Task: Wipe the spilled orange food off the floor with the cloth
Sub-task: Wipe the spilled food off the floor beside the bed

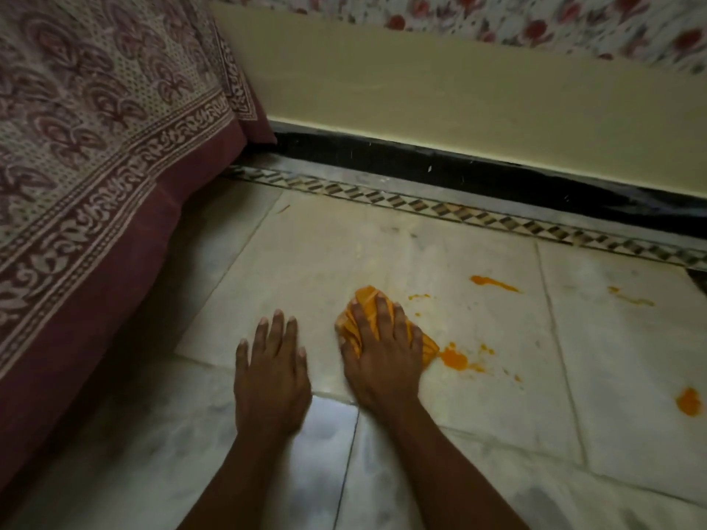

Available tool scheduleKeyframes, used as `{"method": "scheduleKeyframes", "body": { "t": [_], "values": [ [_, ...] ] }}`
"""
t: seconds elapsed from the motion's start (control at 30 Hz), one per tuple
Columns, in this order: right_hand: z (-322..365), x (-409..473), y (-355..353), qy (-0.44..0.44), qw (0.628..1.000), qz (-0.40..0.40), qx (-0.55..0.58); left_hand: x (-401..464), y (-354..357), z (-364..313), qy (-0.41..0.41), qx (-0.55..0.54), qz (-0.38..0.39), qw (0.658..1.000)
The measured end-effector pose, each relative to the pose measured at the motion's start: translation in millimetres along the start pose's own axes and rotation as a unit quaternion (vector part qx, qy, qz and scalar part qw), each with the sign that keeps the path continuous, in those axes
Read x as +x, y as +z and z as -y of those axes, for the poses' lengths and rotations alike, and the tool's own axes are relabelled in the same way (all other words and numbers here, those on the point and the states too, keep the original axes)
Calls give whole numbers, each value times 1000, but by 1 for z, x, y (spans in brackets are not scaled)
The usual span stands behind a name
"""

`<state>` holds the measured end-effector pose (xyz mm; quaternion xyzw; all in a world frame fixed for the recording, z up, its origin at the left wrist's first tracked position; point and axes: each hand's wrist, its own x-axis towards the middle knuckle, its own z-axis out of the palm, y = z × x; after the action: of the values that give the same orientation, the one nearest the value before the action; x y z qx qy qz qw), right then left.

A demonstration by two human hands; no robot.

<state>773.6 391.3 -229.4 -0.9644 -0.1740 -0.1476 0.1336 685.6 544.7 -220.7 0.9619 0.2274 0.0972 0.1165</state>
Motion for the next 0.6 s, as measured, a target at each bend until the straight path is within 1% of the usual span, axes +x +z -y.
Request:
{"method": "scheduleKeyframes", "body": {
  "t": [0.07, 0.17, 0.23, 0.3, 0.37, 0.43, 0.5, 0.53, 0.57, 0.6],
  "values": [
    [-3, 29, 7, 19, 1000, -10, 0, 2, -2, -5, -7, 0, -1, 1000],
    [-1, 75, 19, 34, 999, 12, -3, 8, -2, -5, -11, 9, 1, 1000],
    [4, 95, 26, 29, 998, 50, 3, 11, 2, -2, -22, 14, 10, 1000],
    [2, 103, 27, 12, 994, 105, 11, 8, 4, 0, -16, 24, 18, 999],
    [-4, 101, 19, -49, 987, 150, 14, 7, 1, 2, -20, 25, 25, 999],
    [-21, 84, 3, -152, 974, 170, 16, 7, -4, -2, -21, 20, 34, 999],
    [-48, 61, -9, -220, 958, 182, 16, 7, -7, -5, -21, 16, 35, 999],
    [-65, 55, -12, -220, 960, 175, 14, 8, -8, -7, -25, 8, 32, 999],
    [-78, 56, -15, -185, 971, 150, 9, 8, -10, -9, -28, -1, 31, 999],
    [-86, 62, -13, -110, 987, 116, -1, 8, -10, -10, -27, -5, 31, 999]
  ]
}}
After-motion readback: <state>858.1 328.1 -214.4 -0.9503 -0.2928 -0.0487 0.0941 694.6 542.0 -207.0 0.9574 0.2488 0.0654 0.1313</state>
